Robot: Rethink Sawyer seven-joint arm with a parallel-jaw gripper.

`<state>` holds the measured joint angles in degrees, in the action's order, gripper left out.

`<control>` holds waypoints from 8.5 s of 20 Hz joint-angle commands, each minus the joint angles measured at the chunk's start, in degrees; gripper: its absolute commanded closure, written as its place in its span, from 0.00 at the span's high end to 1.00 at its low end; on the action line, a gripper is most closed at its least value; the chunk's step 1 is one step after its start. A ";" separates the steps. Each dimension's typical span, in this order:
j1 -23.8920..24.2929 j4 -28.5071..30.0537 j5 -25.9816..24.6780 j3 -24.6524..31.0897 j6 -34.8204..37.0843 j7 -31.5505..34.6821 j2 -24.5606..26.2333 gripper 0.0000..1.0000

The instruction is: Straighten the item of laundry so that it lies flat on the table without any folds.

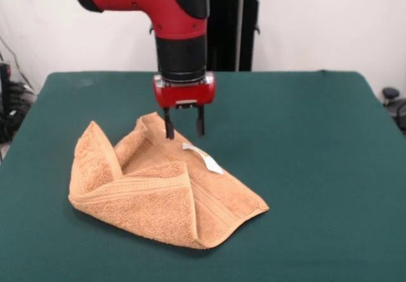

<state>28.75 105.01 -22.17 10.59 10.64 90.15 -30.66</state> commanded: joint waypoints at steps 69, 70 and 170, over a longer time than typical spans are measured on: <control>-10.46 24.59 28.11 1.64 -3.79 21.72 -3.77 0.00; -10.10 24.36 28.44 2.48 -3.98 21.59 -3.21 0.00; 5.70 16.35 8.48 21.23 -6.87 7.79 12.64 0.00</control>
<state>33.92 126.42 -9.73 26.06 8.80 96.65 -24.81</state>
